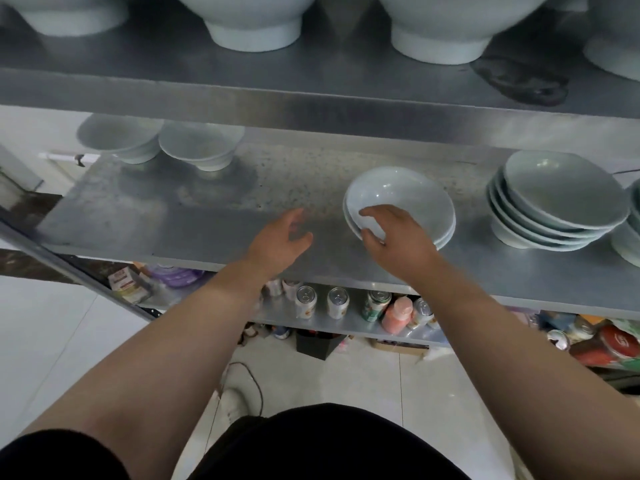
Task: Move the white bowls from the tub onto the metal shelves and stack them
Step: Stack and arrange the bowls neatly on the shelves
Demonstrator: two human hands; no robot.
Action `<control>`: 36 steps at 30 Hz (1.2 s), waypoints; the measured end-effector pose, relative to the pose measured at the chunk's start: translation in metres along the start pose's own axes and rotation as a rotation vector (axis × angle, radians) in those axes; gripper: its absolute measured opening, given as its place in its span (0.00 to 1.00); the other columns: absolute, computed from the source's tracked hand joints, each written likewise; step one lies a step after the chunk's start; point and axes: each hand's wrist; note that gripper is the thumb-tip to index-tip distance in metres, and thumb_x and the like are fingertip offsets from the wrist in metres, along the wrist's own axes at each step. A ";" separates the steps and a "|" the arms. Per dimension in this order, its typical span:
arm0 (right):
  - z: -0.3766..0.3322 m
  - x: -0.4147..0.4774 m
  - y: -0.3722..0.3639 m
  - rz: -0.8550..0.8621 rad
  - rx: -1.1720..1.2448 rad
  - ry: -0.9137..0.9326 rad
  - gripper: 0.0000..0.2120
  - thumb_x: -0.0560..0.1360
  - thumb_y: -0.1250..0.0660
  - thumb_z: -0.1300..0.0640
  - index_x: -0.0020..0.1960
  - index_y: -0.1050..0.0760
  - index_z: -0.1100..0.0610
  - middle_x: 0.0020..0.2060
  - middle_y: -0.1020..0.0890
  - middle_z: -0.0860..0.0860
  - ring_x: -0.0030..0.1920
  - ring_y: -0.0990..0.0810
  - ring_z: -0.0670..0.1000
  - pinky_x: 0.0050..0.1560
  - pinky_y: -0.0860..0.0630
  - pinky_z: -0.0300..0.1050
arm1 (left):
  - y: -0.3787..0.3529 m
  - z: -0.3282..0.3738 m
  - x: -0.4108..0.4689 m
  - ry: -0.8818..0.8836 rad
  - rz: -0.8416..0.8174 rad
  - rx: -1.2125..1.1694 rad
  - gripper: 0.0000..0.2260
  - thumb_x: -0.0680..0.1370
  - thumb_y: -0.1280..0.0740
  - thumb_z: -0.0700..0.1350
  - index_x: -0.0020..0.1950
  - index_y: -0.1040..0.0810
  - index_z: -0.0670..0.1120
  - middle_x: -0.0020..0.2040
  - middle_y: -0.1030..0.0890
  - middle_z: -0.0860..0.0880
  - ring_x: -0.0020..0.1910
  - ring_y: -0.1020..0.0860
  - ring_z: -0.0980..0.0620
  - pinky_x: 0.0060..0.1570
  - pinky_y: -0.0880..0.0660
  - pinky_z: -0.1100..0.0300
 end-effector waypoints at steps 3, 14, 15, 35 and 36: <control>-0.043 0.035 -0.028 0.004 0.228 -0.112 0.18 0.76 0.36 0.57 0.65 0.25 0.55 0.62 0.22 0.52 0.62 0.25 0.50 0.63 0.30 0.42 | 0.046 -0.034 0.007 0.079 0.096 -0.143 0.22 0.78 0.32 0.46 0.72 0.30 0.49 0.61 0.25 0.54 0.60 0.25 0.56 0.60 0.30 0.60; -0.162 0.168 -0.153 -0.236 0.269 -0.317 0.21 0.76 0.35 0.55 0.68 0.29 0.54 0.65 0.23 0.51 0.64 0.25 0.51 0.60 0.33 0.38 | 0.218 -0.151 0.039 0.188 0.272 -0.117 0.25 0.74 0.31 0.48 0.70 0.29 0.46 0.64 0.25 0.48 0.60 0.25 0.49 0.58 0.26 0.56; -0.171 0.178 -0.162 -0.243 0.248 -0.316 0.22 0.76 0.35 0.55 0.69 0.30 0.55 0.65 0.24 0.52 0.64 0.25 0.51 0.60 0.33 0.39 | 0.230 -0.159 0.042 0.178 0.261 -0.073 0.26 0.74 0.31 0.48 0.71 0.30 0.45 0.66 0.26 0.48 0.61 0.25 0.50 0.57 0.27 0.57; -0.239 0.257 -0.234 -0.369 -0.556 -0.024 0.19 0.76 0.40 0.58 0.67 0.32 0.57 0.57 0.24 0.59 0.56 0.23 0.62 0.57 0.28 0.53 | 0.331 -0.235 0.118 0.009 -0.001 0.886 0.25 0.73 0.33 0.47 0.70 0.29 0.44 0.63 0.28 0.38 0.62 0.28 0.34 0.62 0.28 0.46; -0.237 0.254 -0.233 -0.365 -0.563 -0.020 0.19 0.77 0.39 0.59 0.67 0.31 0.57 0.57 0.25 0.59 0.55 0.23 0.63 0.56 0.27 0.54 | 0.329 -0.236 0.116 -0.011 -0.015 0.897 0.21 0.74 0.34 0.44 0.67 0.25 0.44 0.61 0.27 0.39 0.60 0.27 0.34 0.60 0.27 0.46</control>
Point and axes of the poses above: each hand's wrist, its own x-axis towards the middle knuckle, its own y-axis out of the back of the hand, z = x × y
